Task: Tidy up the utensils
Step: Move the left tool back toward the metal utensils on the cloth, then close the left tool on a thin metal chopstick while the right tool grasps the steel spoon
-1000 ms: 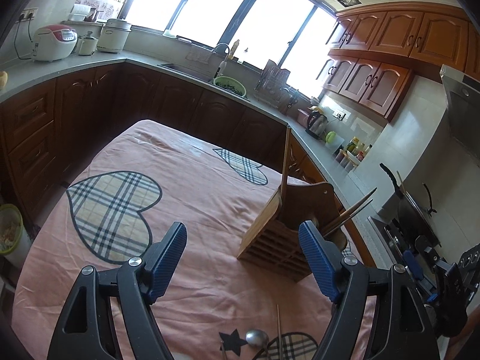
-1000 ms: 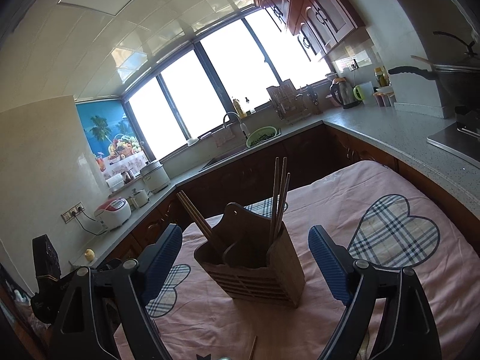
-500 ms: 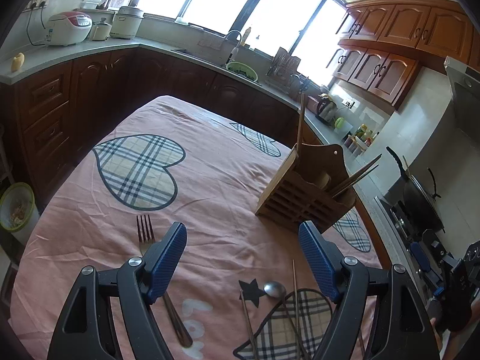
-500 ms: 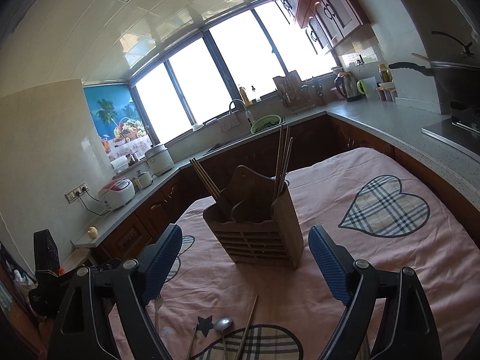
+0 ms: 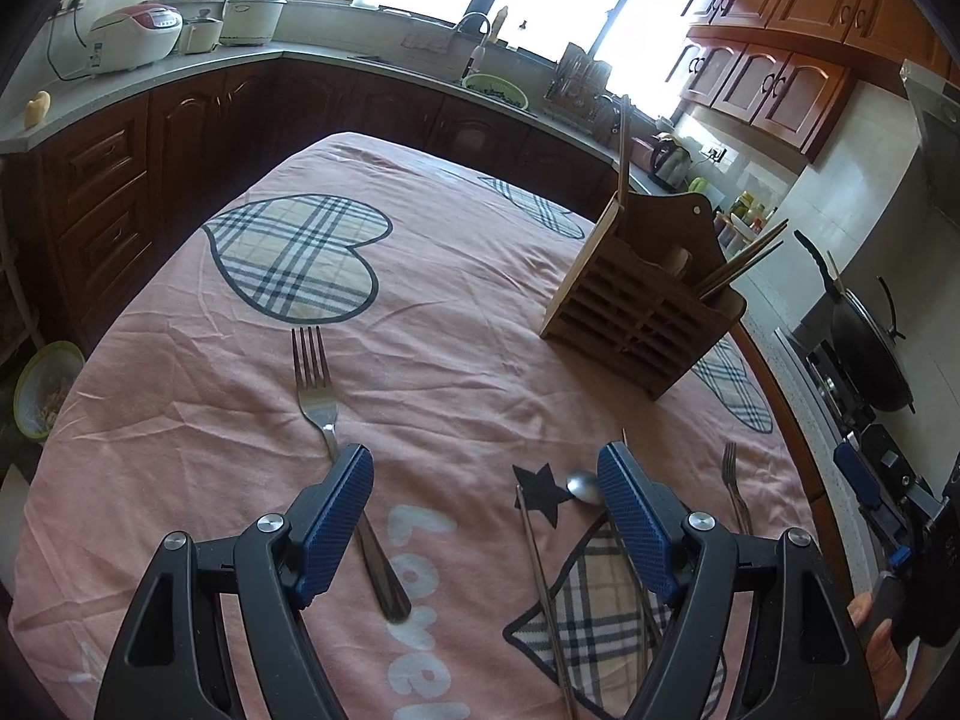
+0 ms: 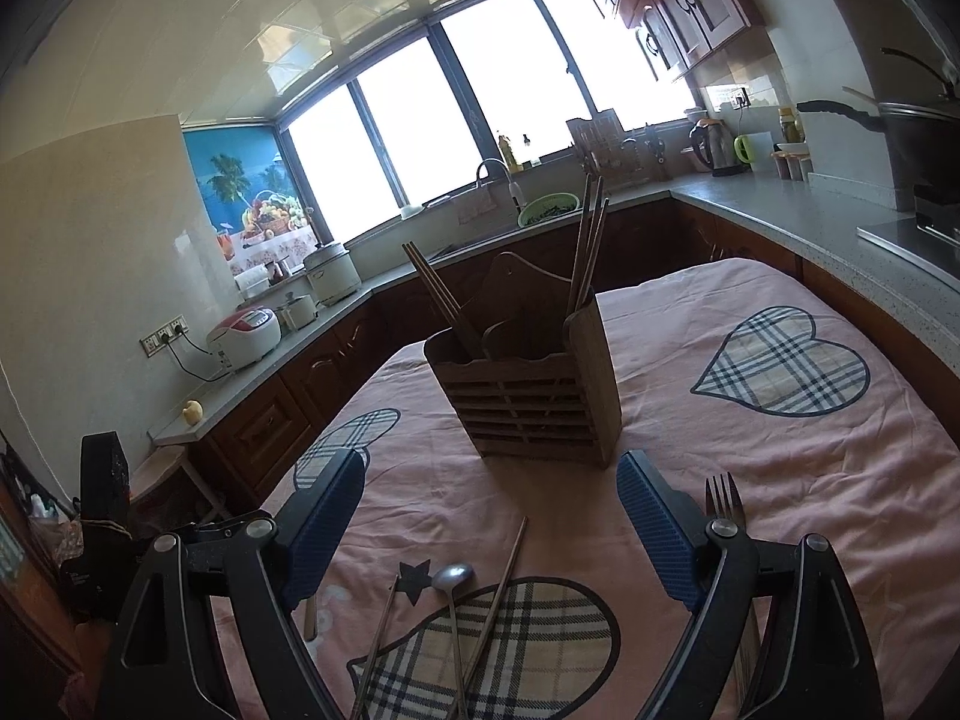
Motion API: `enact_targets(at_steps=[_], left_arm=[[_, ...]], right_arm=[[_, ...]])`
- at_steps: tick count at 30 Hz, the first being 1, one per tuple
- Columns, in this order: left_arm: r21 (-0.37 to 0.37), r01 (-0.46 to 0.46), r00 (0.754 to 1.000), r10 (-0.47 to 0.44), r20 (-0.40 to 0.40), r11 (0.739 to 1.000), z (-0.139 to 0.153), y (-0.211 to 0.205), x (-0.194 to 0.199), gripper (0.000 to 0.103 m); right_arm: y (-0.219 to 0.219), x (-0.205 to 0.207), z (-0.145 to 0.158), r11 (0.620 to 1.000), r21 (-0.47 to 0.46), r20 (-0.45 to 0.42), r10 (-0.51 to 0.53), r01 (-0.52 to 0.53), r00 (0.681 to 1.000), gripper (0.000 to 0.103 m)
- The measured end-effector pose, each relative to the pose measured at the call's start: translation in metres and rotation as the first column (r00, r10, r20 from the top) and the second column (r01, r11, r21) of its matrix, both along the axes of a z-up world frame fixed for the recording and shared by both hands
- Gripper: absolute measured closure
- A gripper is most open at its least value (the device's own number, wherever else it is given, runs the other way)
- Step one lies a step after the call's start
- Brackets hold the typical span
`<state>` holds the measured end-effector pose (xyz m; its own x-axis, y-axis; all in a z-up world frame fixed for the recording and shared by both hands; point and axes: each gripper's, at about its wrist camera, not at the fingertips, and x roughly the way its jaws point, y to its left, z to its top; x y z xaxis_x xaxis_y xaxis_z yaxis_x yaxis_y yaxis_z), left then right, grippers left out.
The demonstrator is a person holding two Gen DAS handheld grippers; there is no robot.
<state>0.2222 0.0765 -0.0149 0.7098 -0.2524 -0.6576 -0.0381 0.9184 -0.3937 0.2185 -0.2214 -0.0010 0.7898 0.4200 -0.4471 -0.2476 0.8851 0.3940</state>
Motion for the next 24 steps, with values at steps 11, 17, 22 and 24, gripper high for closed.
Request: enact_targets(at_steps=[11, 17, 22, 24], left_arm=[[0.092, 0.103, 0.991, -0.094, -0.099, 0.990, -0.027, -0.043, 0.019, 0.028], [0.125, 0.135, 0.983, -0.117, -0.140, 0.983, -0.043, -0.058, 0.037, 0.042], [0.125, 0.160, 0.975, -0.137, -0.177, 0.979, -0.057, -0.066, 0.053, 0.054], [0.123, 0.172, 0.971, -0.147, -0.191, 0.977, -0.062, -0.070, 0.057, 0.055]], right_arm=[[0.014, -0.001, -0.018, 0.998, -0.017, -0.056, 0.062, -0.063, 0.996, 0.016], [0.023, 0.003, -0.028, 0.996, -0.015, -0.090, 0.090, -0.092, 0.992, 0.020], [0.023, 0.008, -0.035, 0.996, -0.010, -0.116, 0.087, -0.089, 0.989, 0.027], [0.023, 0.010, -0.037, 0.996, -0.008, -0.124, 0.086, -0.088, 0.988, 0.029]])
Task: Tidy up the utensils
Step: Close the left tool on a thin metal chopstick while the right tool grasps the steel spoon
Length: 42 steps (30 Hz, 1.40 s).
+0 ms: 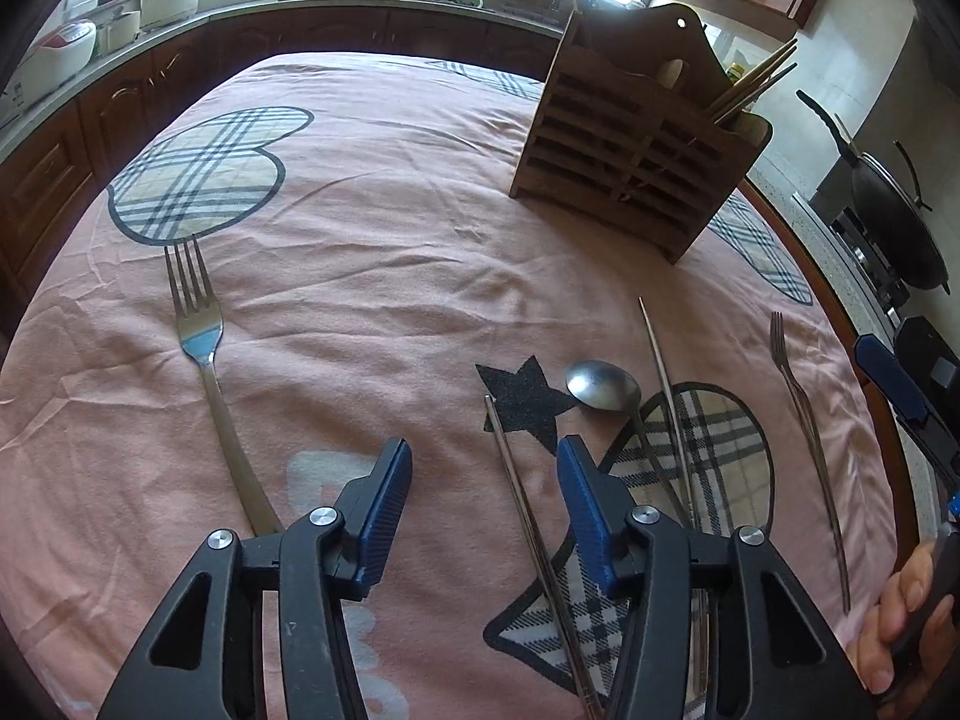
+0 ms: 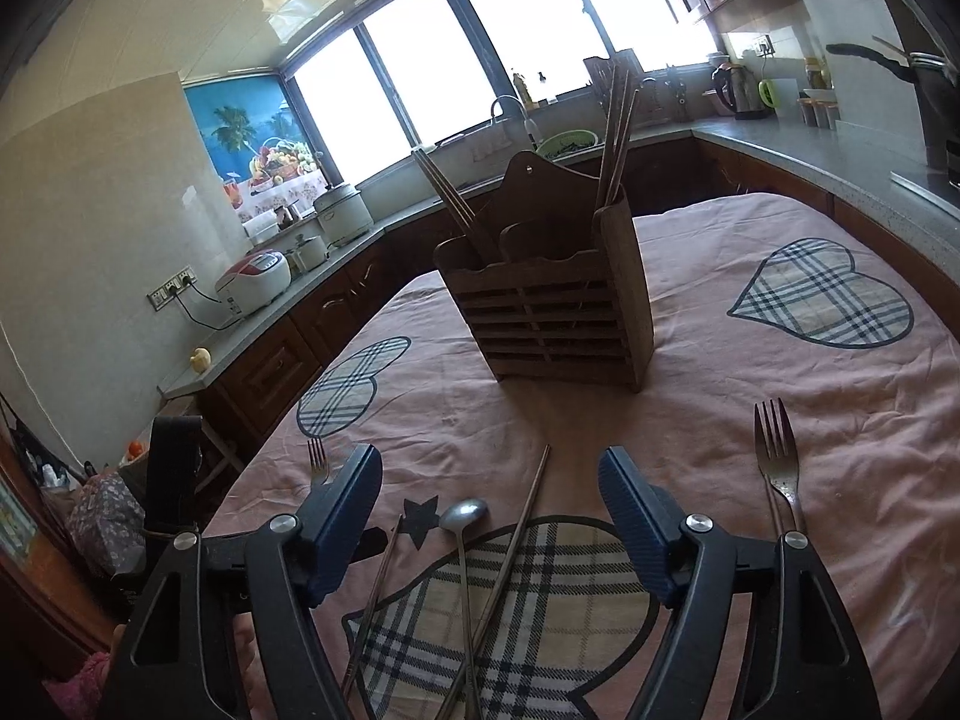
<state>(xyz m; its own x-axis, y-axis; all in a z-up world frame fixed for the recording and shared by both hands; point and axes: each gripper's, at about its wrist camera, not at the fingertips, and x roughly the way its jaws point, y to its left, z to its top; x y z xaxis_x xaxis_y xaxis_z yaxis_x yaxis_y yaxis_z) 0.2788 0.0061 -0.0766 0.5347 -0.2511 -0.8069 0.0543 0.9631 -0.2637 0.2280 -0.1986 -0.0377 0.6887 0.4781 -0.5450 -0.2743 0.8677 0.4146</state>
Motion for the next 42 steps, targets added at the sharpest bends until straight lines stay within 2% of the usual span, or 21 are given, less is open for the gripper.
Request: enact_targets(at_steps=[2, 3, 4, 6, 7, 12, 18, 22, 26, 30, 34, 36, 38, 42], left_arm=[[0.010, 0.015, 1.000, -0.015, -0.006, 1.000, -0.003, -0.005, 0.004, 0.059], [0.019, 0.023, 1.000, -0.023, -0.012, 1.000, -0.006, -0.007, 0.006, 0.067], [0.034, 0.025, 1.000, -0.025, -0.010, 0.999, -0.007, -0.009, 0.008, 0.071], [0.074, 0.039, 0.999, -0.039, -0.007, 0.996, -0.009, -0.013, 0.010, 0.094], [0.083, 0.050, 0.999, -0.050, -0.008, 0.995, -0.010, -0.014, 0.010, 0.095], [0.065, 0.103, 0.995, -0.101, -0.026, 0.993, -0.010, -0.008, 0.008, 0.096], [0.055, 0.129, 0.990, -0.126, -0.058, 0.990, -0.006, 0.014, 0.003, 0.095], [0.033, 0.129, 0.989, -0.126, -0.079, 0.991, -0.005, 0.020, 0.007, 0.094], [0.018, 0.123, 0.988, -0.121, -0.098, 0.992, -0.005, 0.021, 0.013, 0.092], [0.031, 0.127, 0.987, -0.123, -0.103, 0.991, -0.006, 0.017, 0.020, 0.092], [0.062, 0.135, 0.987, -0.129, -0.098, 0.989, -0.006, 0.011, 0.023, 0.092], [0.086, 0.140, 0.987, -0.132, -0.089, 0.986, -0.007, 0.007, 0.022, 0.092], [0.125, 0.148, 0.987, -0.139, -0.077, 0.981, -0.006, 0.002, 0.019, 0.094], [0.135, 0.150, 0.987, -0.141, -0.072, 0.979, -0.006, 0.000, 0.016, 0.096]], right_arm=[[0.001, 0.002, -0.002, 1.000, -0.002, -0.007, 0.002, -0.002, 1.000, 0.031], [0.002, 0.004, -0.003, 1.000, -0.003, -0.011, 0.003, -0.003, 1.000, 0.031], [0.002, 0.005, -0.004, 1.000, -0.003, -0.014, 0.004, -0.004, 1.000, 0.032], [0.005, 0.008, -0.007, 1.000, -0.006, -0.022, 0.008, -0.008, 1.000, 0.032], [0.005, 0.009, -0.008, 1.000, -0.006, -0.026, 0.010, -0.010, 1.000, 0.033], [0.013, 0.016, -0.016, 1.000, -0.009, -0.052, 0.025, -0.025, 0.998, 0.036], [0.032, 0.024, -0.028, 0.995, -0.025, -0.099, 0.094, -0.097, 0.991, 0.050], [0.050, 0.029, -0.041, 0.984, -0.062, -0.159, 0.157, -0.169, 0.975, 0.065], [0.067, 0.035, -0.058, 0.963, -0.113, -0.235, 0.214, -0.245, 0.948, 0.068], [0.078, 0.040, -0.068, 0.946, -0.148, -0.285, 0.239, -0.289, 0.928, 0.074], [0.085, 0.044, -0.073, 0.932, -0.179, -0.297, 0.253, -0.314, 0.921, 0.079], [0.086, 0.045, -0.072, 0.928, -0.192, -0.298, 0.254, -0.318, 0.920, 0.086], [0.086, 0.046, -0.073, 0.926, -0.209, -0.302, 0.246, -0.316, 0.921, 0.098], [0.078, 0.045, -0.069, 0.937, -0.188, -0.293, 0.233, -0.295, 0.927, 0.098]])
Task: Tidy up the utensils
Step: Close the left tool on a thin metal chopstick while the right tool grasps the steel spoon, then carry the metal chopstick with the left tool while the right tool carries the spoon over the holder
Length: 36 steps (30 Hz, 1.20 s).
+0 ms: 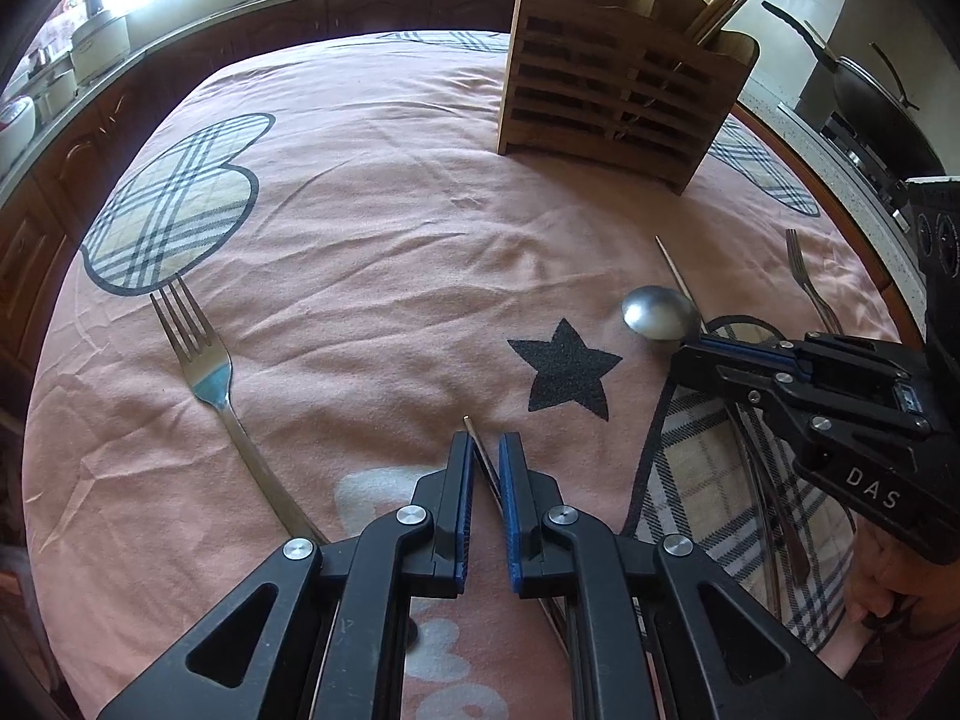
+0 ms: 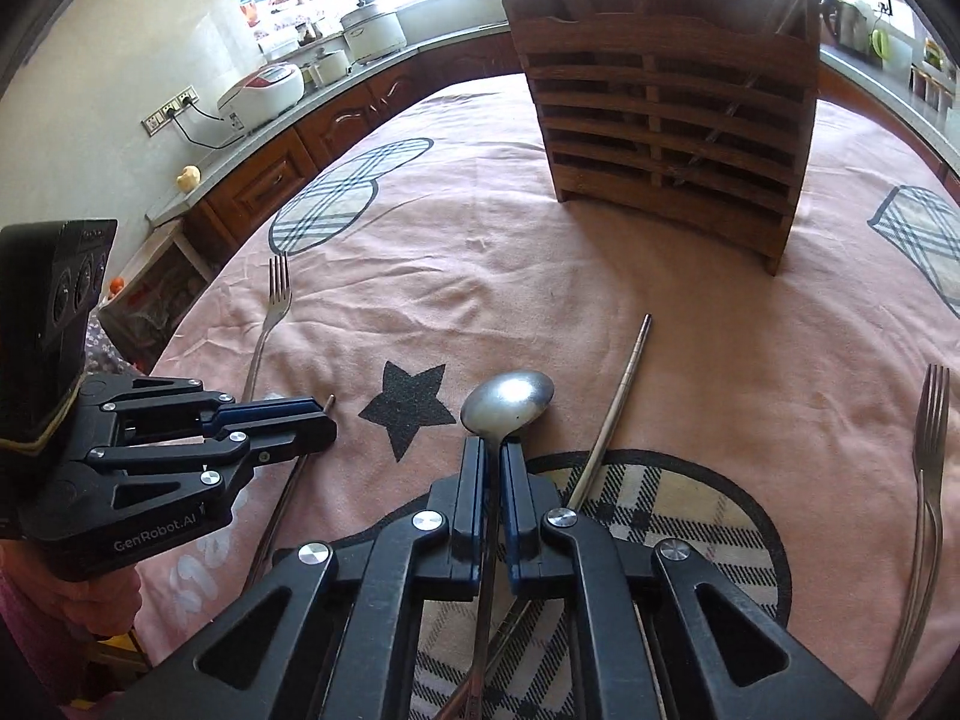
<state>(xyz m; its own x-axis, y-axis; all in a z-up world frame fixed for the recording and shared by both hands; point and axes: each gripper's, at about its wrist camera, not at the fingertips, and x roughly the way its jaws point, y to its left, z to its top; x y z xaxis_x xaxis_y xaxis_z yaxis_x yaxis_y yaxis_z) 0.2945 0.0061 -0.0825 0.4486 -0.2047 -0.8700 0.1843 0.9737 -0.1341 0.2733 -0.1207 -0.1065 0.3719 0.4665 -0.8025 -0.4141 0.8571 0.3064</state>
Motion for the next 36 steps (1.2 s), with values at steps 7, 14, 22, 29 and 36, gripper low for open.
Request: enact_targets(at_steps=[7, 14, 22, 29, 36], left_arm=[[-0.068, -0.029, 0.999, 0.031, 0.032, 0.997, 0.020, 0.013, -0.010, 0.099], [-0.097, -0.023, 0.992, 0.035, 0.122, 0.995, 0.058, 0.016, -0.033, 0.100], [-0.130, -0.019, 0.974, 0.048, 0.221, 0.991, 0.101, 0.022, -0.065, 0.100], [-0.170, -0.022, 0.946, 0.075, 0.314, 0.985, 0.134, 0.033, -0.092, 0.101], [-0.205, -0.031, 0.928, 0.104, 0.357, 0.978, 0.148, 0.045, -0.109, 0.101]], right_arm=[[-0.014, -0.009, 0.026, 0.998, 0.056, 0.066, -0.027, 0.023, 0.997, 0.098], [-0.032, -0.016, 0.048, 0.992, 0.113, 0.117, -0.072, 0.059, 0.991, 0.098], [-0.049, -0.027, 0.071, 0.986, 0.141, 0.178, -0.116, 0.091, 0.977, 0.099], [-0.061, -0.034, 0.089, 0.981, 0.159, 0.230, -0.149, 0.114, 0.962, 0.100], [-0.065, -0.042, 0.105, 0.978, 0.165, 0.282, -0.172, 0.129, 0.944, 0.101]])
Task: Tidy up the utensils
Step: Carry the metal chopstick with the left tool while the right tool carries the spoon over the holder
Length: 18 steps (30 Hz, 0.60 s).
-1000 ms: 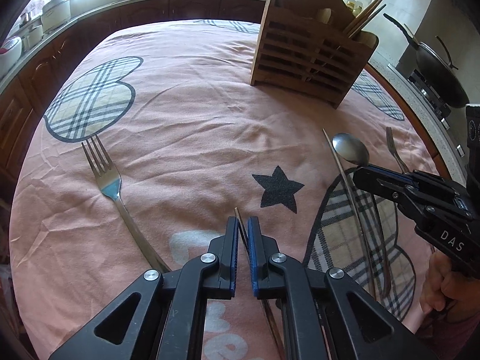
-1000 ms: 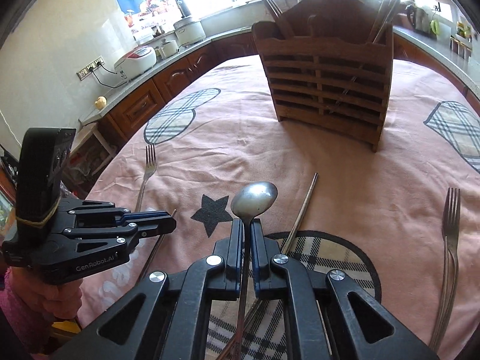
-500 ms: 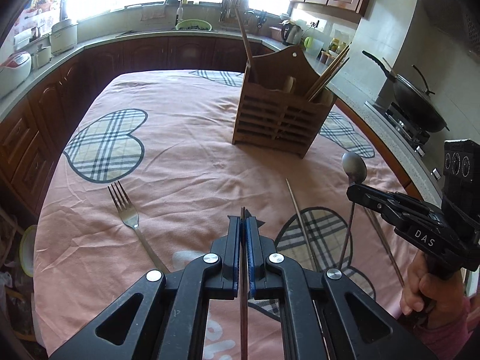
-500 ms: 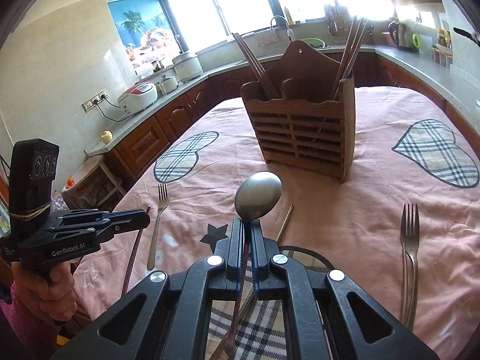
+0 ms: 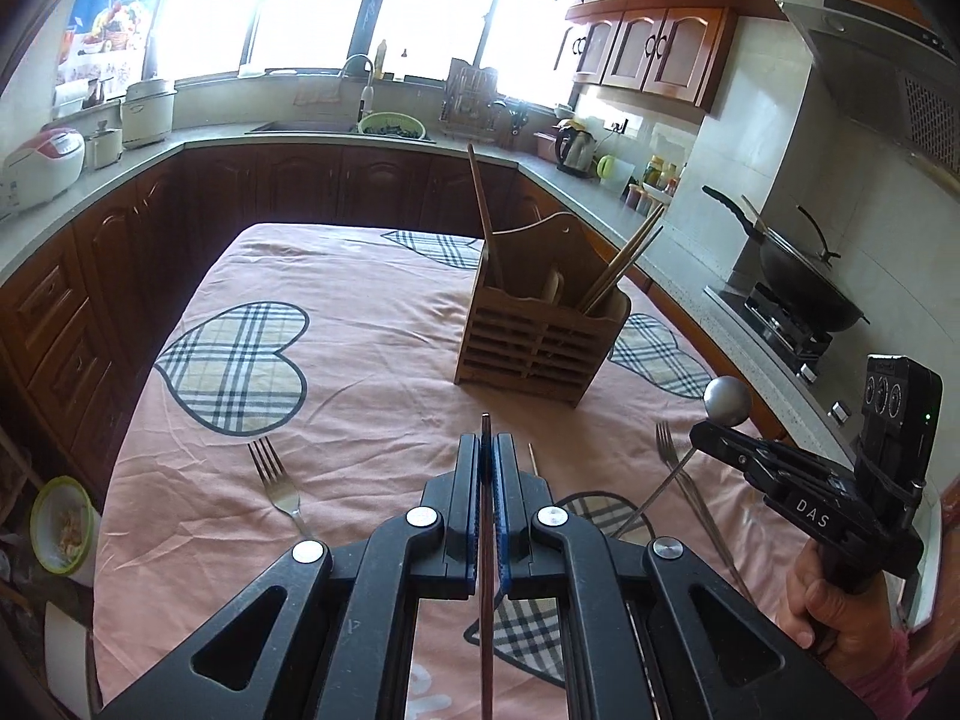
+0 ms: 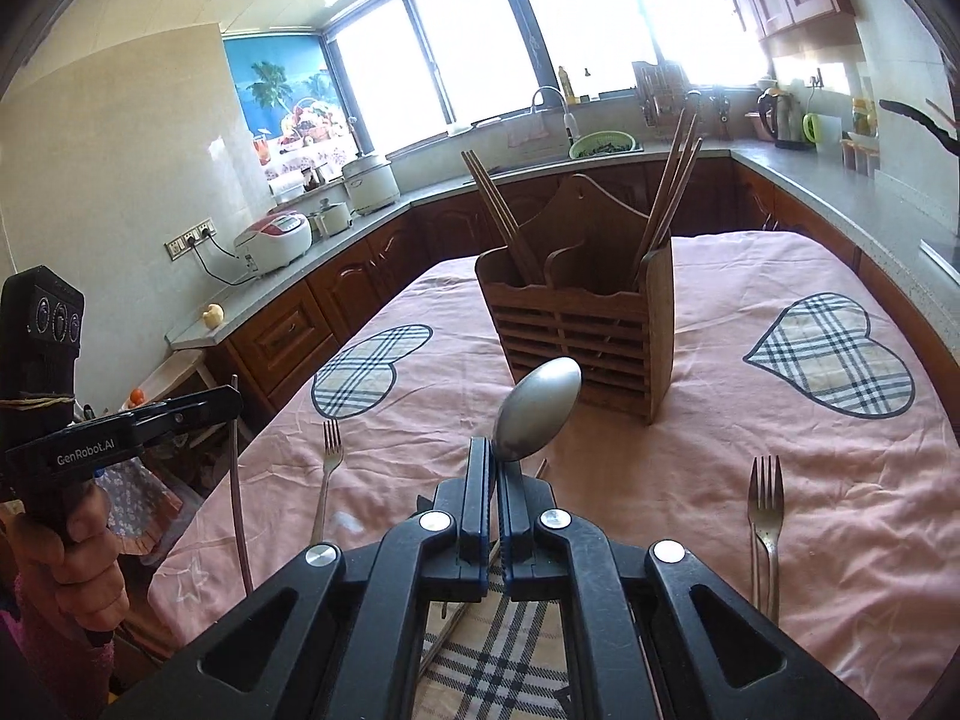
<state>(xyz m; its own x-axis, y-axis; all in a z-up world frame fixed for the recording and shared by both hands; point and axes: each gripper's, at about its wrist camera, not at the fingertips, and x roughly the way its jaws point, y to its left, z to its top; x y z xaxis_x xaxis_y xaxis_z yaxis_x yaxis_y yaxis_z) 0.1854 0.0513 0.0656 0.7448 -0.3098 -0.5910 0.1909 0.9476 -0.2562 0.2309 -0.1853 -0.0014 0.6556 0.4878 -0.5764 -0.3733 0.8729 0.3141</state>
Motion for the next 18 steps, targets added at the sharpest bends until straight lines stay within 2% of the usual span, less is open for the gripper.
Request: enact_targets(at_steps=[18], left_arm=[[-0.094, -0.041, 0.995, 0.048, 0.082, 0.995, 0.010, 0.024, -0.005, 0.101]], right_arm=[[-0.010, -0.012, 0.023, 0.999, -0.001, 0.076, -0.040, 0.040, 0.996, 0.101]])
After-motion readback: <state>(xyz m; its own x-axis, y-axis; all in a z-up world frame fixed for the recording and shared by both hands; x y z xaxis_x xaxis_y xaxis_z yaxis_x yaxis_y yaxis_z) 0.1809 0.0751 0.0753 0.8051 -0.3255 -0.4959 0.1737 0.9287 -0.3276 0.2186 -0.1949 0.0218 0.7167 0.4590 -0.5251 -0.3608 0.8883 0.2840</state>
